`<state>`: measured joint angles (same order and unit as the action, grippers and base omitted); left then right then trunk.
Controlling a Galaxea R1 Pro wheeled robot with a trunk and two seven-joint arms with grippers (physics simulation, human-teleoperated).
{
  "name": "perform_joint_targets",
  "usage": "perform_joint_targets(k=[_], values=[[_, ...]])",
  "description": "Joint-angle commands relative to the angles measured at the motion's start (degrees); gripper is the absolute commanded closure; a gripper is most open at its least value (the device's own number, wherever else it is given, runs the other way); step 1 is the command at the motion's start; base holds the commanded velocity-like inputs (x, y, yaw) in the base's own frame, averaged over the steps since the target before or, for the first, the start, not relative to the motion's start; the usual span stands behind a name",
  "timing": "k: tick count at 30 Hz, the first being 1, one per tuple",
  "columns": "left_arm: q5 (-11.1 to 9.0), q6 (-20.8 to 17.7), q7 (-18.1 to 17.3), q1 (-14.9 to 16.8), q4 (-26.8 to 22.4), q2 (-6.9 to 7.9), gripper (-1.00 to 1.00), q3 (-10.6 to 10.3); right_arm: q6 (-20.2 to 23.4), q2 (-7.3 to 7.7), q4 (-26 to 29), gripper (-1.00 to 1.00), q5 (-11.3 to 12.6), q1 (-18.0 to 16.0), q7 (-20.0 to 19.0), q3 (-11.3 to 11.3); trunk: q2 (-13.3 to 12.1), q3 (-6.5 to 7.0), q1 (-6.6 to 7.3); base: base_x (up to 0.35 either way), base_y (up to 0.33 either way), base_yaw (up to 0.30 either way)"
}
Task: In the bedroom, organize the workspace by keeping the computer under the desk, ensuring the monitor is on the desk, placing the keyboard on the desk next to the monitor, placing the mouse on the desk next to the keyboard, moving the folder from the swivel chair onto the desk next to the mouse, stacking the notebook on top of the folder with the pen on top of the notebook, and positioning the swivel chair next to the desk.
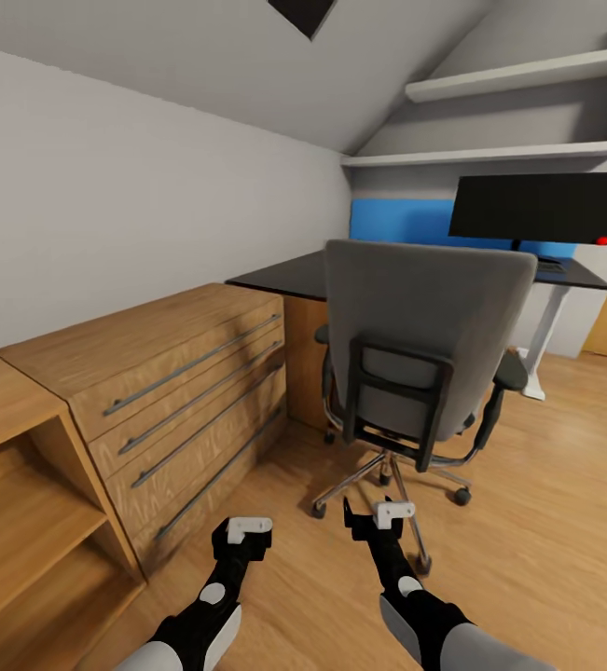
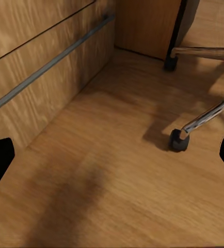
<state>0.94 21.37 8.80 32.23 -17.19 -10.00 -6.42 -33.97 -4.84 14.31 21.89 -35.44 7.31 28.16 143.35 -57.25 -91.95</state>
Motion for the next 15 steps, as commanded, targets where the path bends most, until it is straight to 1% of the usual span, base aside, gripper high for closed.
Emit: perform_joint_targets(k=[1, 4, 10, 13, 15], values=[[0.11, 0.16, 0.43, 0.03, 0.05, 0.0, -1.0, -0.24, -0.19, 0.02, -0.07, -1.0, 0.17, -0.07, 0.46, 0.49, 0.02, -0.05, 0.02, -0.079, 0.295, -0.287], [0.11, 0.16, 0.46, 0.03, 0.05, 0.0, -1.0, -0.25, -0.21, 0.01, -0.07, -1.0, 0.17, -0.07, 0.49, 0.49, 0.02, -0.05, 0.02, -0.144, 0.272, -0.287], [0.12, 0.16, 0.43, 0.03, 0.05, 0.0, -1.0, -0.26, -0.22, 0.05, -0.07, -1.0, 0.26, -0.08, 0.53, 0.36, 0.02, -0.05, 0.02, -0.218, 0.232, -0.287], [0.12, 0.13, 0.43, 0.03, 0.05, 0.0, -1.0, -0.26, -0.22, 0.13, -0.07, -1.0, 0.37, -0.07, 1.17, 0.24, 0.02, -0.05, 0.02, -0.2, 0.229, -0.287], [0.12, 0.1, 0.43, 0.03, 0.05, 0.0, -1.0, -0.24, -0.22, 0.2, -0.07, -1.0, 0.44, -0.07, 2.43, 0.16, 0.02, -0.05, 0.02, -0.141, 0.16, -0.288]])
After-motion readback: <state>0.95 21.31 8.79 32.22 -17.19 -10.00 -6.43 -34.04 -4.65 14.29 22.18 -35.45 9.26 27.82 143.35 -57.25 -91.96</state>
